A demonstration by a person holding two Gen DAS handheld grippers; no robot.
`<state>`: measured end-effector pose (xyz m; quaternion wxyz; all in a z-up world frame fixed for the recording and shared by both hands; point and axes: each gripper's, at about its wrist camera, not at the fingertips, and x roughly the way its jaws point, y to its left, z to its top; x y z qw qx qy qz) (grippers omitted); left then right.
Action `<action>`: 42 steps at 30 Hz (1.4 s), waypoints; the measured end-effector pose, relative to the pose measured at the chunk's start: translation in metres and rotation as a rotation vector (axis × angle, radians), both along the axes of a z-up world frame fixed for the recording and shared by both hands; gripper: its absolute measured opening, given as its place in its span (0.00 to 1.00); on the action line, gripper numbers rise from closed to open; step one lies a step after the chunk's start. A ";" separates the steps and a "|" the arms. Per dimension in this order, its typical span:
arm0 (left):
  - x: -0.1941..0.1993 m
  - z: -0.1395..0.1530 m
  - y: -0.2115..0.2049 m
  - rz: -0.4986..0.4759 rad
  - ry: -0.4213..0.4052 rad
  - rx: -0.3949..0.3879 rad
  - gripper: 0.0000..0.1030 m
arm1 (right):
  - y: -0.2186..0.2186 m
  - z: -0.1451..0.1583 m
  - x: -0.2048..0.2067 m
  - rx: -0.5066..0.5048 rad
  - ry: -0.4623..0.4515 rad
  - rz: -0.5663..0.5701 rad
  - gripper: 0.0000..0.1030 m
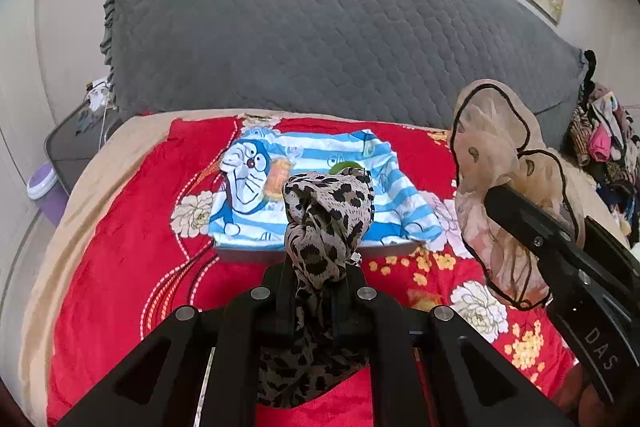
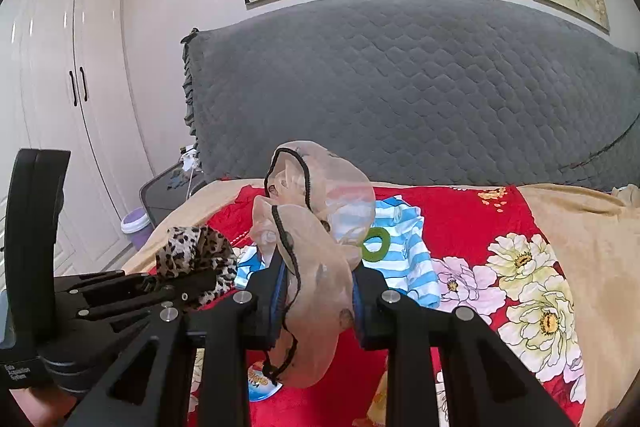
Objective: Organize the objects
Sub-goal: 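Lift both scrunchies and carry them toward the striped shirt in the tray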
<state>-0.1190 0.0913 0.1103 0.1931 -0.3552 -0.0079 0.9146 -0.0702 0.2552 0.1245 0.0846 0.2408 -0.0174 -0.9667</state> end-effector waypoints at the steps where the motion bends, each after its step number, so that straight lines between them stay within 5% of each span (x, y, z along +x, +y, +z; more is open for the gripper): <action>1: -0.003 0.000 0.002 -0.001 0.002 -0.004 0.11 | 0.002 0.000 -0.003 -0.004 0.001 -0.002 0.27; 42: -0.106 -0.003 0.039 0.018 0.021 0.018 0.11 | 0.018 -0.017 -0.092 0.027 -0.018 -0.008 0.27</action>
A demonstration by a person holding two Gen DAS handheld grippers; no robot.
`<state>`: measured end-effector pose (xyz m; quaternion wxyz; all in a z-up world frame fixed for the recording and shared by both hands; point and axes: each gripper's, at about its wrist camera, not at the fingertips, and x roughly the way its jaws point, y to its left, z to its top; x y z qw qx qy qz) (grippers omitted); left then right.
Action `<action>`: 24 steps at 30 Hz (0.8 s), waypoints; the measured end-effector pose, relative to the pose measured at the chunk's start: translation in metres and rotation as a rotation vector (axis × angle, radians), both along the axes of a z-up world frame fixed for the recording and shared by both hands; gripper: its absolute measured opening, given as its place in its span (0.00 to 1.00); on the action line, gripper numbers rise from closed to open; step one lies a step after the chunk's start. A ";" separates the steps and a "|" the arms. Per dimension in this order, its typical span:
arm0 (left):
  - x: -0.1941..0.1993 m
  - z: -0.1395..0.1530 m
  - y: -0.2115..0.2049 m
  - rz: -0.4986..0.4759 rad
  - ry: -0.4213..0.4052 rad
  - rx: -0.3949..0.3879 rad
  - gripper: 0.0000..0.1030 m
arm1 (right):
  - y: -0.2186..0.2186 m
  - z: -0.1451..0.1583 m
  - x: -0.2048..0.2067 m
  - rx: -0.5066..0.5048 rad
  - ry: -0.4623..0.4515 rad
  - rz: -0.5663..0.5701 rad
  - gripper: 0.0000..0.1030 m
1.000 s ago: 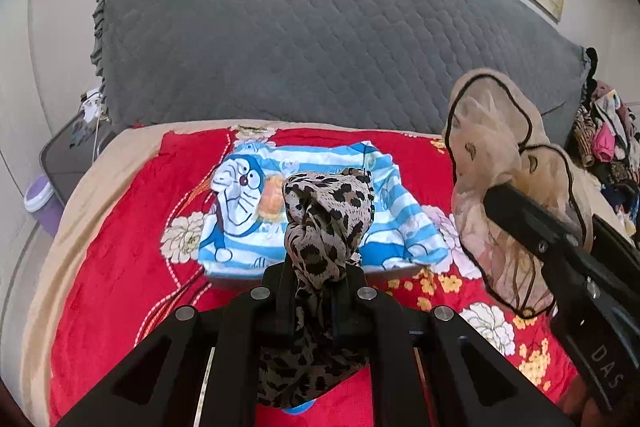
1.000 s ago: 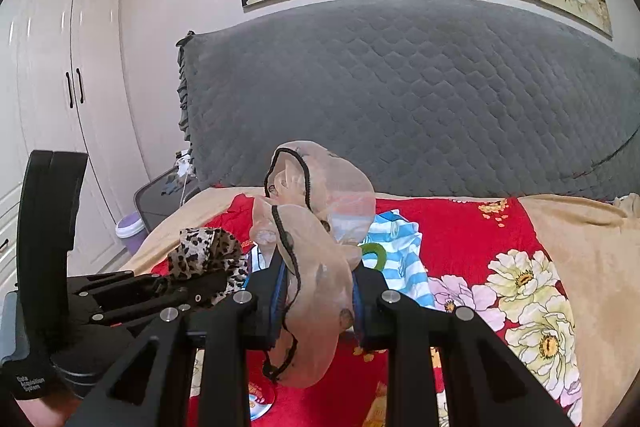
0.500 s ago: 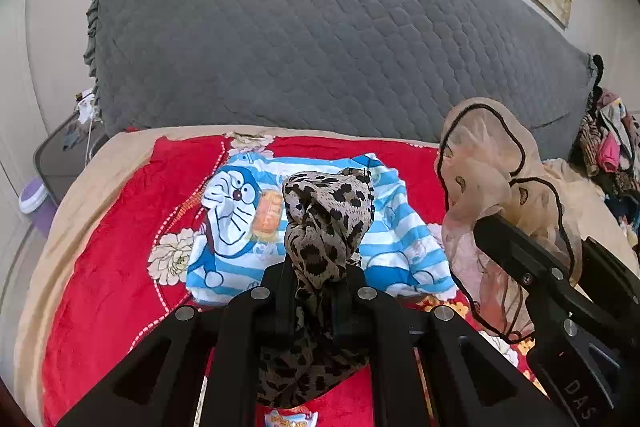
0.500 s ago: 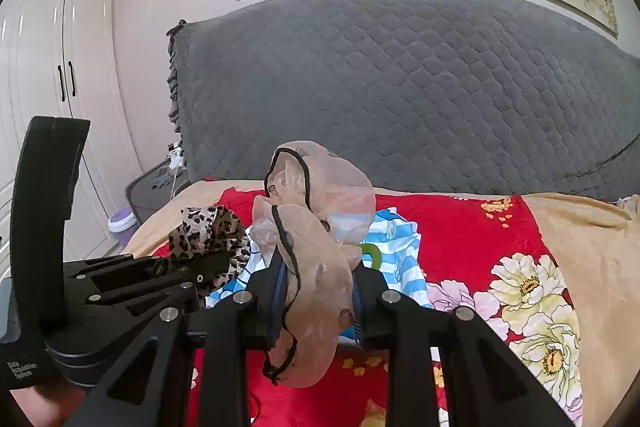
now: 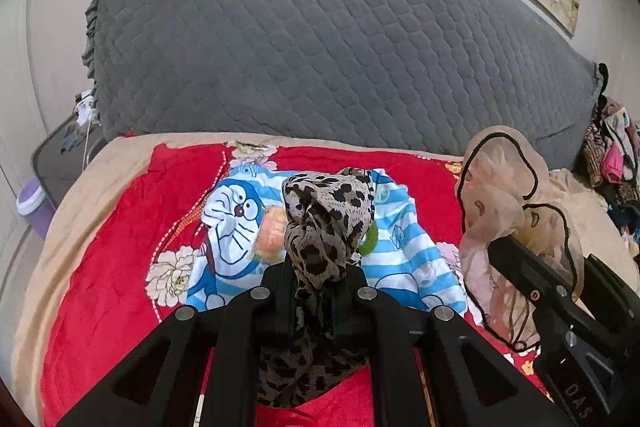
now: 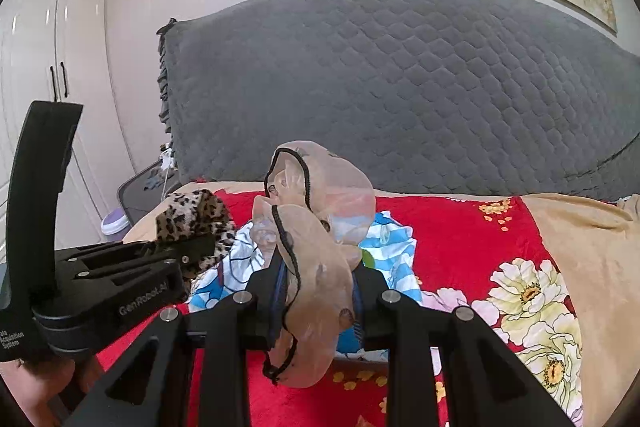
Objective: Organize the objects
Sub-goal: 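Lift both scrunchies and carry them toward the striped shirt in the tray, then lower both scrunchies onto the striped shirt beside the bread roll and hair tie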
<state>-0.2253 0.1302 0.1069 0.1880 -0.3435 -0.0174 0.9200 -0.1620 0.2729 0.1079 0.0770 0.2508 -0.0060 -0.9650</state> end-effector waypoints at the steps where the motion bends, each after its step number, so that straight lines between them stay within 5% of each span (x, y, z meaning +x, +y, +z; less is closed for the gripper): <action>1: -0.003 -0.001 0.000 0.003 0.001 -0.005 0.11 | 0.001 0.000 -0.003 -0.002 -0.002 0.001 0.27; 24: -0.054 -0.054 0.011 0.010 -0.055 -0.038 0.11 | 0.000 -0.024 -0.046 0.001 -0.026 0.019 0.28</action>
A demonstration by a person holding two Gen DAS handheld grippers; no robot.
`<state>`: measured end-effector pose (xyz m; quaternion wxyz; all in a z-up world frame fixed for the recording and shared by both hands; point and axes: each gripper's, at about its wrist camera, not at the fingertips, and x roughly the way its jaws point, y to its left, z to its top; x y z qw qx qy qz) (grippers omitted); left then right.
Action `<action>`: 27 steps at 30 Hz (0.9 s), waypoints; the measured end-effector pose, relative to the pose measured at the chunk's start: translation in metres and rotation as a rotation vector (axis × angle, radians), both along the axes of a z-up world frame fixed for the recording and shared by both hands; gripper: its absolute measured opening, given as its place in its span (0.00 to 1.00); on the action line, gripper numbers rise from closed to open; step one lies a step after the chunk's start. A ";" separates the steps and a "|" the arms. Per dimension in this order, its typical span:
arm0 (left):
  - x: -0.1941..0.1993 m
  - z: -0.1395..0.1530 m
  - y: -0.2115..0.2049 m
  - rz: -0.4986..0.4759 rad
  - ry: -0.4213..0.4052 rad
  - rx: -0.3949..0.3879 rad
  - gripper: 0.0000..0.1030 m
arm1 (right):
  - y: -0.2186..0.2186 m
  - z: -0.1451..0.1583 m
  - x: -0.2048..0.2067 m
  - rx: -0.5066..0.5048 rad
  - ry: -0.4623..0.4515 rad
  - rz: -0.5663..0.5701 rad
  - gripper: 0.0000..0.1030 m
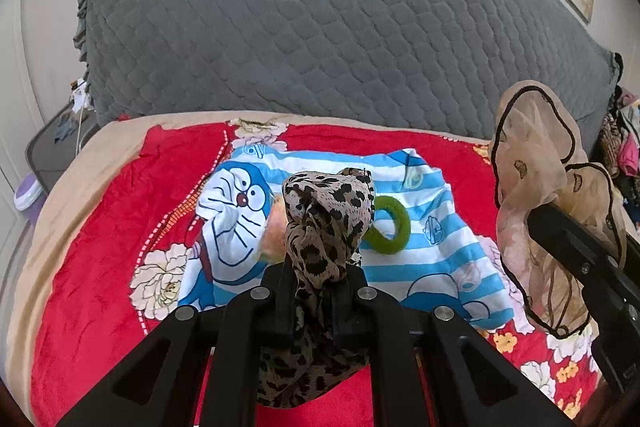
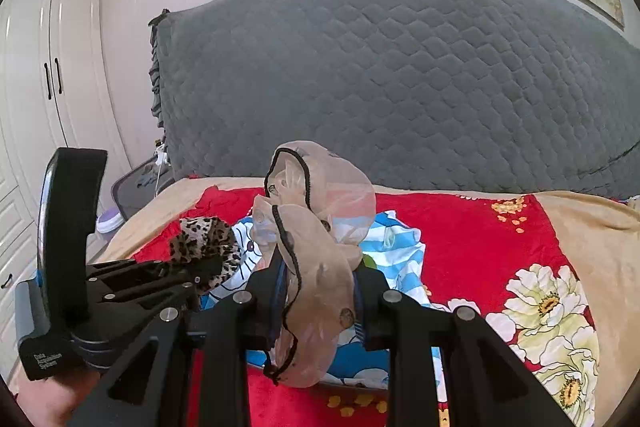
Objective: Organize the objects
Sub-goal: 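Lower both scrunchies onto the striped shirt beside the bread roll and hair tie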
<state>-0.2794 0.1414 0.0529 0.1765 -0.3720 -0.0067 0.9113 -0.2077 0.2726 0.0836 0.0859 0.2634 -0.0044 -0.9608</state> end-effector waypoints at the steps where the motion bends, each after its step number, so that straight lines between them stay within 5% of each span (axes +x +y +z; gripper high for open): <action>1: -0.002 -0.002 0.001 0.001 -0.001 -0.001 0.11 | 0.000 -0.002 -0.002 0.002 -0.001 -0.004 0.28; 27: -0.037 -0.061 0.030 -0.043 -0.062 -0.079 0.11 | 0.010 -0.075 -0.050 0.013 -0.153 -0.021 0.28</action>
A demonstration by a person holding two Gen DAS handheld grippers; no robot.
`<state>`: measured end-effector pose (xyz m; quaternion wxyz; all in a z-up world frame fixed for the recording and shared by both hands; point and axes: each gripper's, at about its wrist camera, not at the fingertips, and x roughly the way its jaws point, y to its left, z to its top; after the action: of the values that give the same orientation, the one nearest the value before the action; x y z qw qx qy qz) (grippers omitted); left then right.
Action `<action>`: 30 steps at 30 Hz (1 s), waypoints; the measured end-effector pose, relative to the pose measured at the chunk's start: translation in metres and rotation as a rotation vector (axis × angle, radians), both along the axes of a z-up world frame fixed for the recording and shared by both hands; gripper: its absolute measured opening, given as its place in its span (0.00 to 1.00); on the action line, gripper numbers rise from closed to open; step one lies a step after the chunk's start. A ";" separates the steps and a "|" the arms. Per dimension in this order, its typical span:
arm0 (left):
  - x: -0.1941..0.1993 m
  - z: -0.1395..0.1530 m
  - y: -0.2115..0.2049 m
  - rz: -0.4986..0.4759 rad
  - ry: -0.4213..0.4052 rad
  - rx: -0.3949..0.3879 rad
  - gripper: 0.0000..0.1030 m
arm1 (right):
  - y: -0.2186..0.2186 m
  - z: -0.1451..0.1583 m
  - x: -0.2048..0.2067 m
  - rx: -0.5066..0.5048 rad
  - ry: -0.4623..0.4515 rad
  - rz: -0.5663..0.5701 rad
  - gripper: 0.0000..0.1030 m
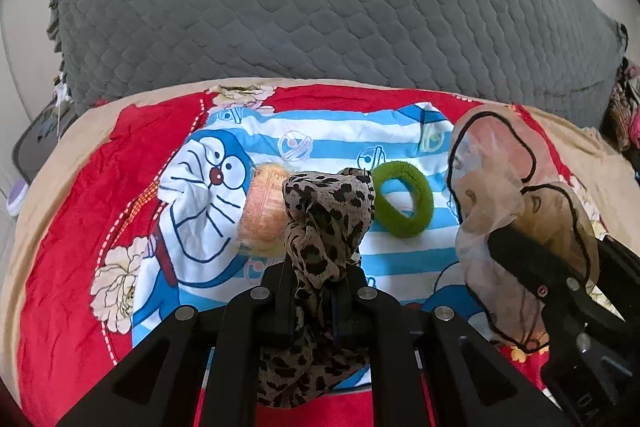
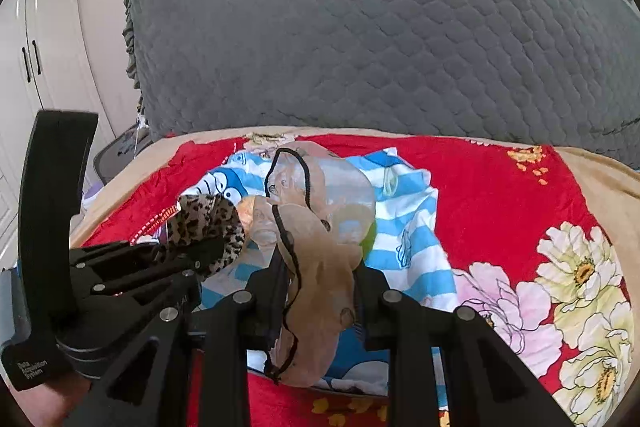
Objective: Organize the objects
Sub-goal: 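Lower both scrunchies onto the striped shirt beside the bread roll and hair tie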
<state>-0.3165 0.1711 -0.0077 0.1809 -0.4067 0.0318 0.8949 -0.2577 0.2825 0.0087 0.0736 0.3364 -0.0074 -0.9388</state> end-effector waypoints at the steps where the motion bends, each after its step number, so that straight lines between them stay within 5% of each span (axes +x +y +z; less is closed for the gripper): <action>1: -0.002 -0.002 0.000 -0.001 -0.006 0.003 0.11 | -0.001 -0.002 -0.001 0.004 -0.004 0.000 0.28; 30: -0.024 -0.053 0.014 -0.019 -0.091 -0.066 0.11 | 0.007 -0.059 -0.029 0.005 -0.167 -0.033 0.28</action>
<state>-0.3407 0.1854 -0.0607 0.1770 -0.4523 0.0566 0.8723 -0.2868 0.2897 -0.0503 0.0562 0.4134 -0.0165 -0.9087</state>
